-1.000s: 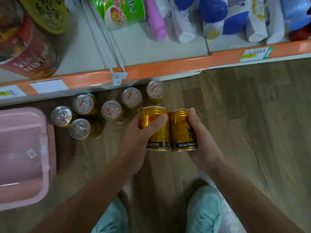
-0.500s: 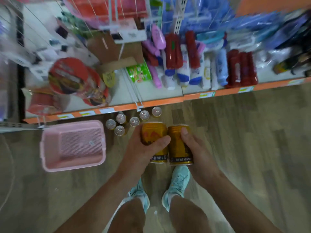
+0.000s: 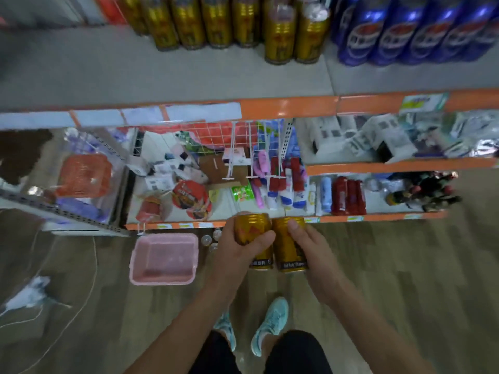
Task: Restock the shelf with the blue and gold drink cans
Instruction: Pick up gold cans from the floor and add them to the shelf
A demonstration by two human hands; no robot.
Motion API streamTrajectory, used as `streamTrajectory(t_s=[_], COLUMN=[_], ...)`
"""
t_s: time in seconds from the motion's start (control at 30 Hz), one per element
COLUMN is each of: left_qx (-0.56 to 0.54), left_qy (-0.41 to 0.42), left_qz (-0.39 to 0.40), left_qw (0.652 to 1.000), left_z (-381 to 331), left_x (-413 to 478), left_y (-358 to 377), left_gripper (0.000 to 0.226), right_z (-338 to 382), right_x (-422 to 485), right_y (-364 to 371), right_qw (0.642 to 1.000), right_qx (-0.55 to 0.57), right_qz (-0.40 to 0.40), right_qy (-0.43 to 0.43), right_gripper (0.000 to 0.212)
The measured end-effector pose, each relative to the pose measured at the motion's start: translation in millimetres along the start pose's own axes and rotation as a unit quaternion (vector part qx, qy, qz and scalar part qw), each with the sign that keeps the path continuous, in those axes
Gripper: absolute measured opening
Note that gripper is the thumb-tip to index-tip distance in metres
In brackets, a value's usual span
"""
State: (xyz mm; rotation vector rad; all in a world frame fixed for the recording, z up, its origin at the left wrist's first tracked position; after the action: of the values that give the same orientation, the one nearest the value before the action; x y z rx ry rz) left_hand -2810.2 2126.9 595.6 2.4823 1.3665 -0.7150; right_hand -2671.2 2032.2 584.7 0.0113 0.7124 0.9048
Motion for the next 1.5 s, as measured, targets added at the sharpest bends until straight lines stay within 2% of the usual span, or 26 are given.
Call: streamTrajectory(t_s=[0.23,0.33,0.57,0.8,0.93,1.1,1.2,1.27,1.37,1.5], left_qx=[-0.035,-0.022,0.029,0.024,0.046,0.077,0.094,0.100,0.097,0.075], left_qy=[0.073,0.095,0.147,0.162,0.186,0.203,0.214,0.216,0.221,0.231], left_qz=[-0.010,-0.015,-0.007,-0.004,-0.006,0.004,0.016,0.020,0.016,0.003], left_qw=[0.997,0.995,0.989,0.986,0.981,0.976,0.972,0.971,0.970,0.970], left_z=[-72.3,-99.3,-147.2,-182.0,-204.2,-222.0,-230.2,-233.7,-241.5,-249.6], left_x=[-32.2,-35.7,-10.3,36.0,63.9,98.3,113.0,124.0,143.0,165.5], left_y=[14.0,12.6,-5.8,-49.9,-82.2,-114.1,-121.1,-121.2,-117.1,-109.3], left_gripper=[0.051,0.053,0.072,0.075,0.076,0.075,0.068,0.064,0.064,0.063], right_z=[77.3,105.2,156.3,179.9,187.6,194.1,200.0,205.9,218.0,235.3], right_x=[-23.0,-26.2,-15.4,17.0,47.5,74.9,88.3,97.8,116.5,141.6], right_y=[14.2,22.6,53.0,102.9,132.4,162.9,170.0,171.1,168.4,161.6], right_qw=[0.997,0.993,0.986,0.978,0.975,0.971,0.970,0.967,0.961,0.953], right_qx=[-0.044,-0.063,-0.077,-0.108,-0.132,-0.146,-0.145,-0.156,-0.177,-0.206], right_qz=[0.035,0.048,0.054,0.055,0.035,-0.003,-0.010,-0.021,-0.031,-0.016], right_qy=[-0.057,-0.089,-0.135,-0.172,-0.175,-0.189,-0.194,-0.201,-0.211,-0.221], right_gripper=[0.054,0.063,0.054,0.056,0.066,0.052,0.056,0.051,0.048,0.053])
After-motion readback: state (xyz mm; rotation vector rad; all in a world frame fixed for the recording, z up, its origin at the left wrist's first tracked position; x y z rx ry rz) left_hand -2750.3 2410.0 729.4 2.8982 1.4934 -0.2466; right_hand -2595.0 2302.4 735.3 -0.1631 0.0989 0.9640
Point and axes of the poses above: each hand's wrist, its own x-axis towards the middle knuckle, its own y-axis out of the palm, z = x × y, the point moved 4 cm from there along x, towards the middle knuckle, and after that the axes turned 7 degrees about x, right-handed, at the moved point
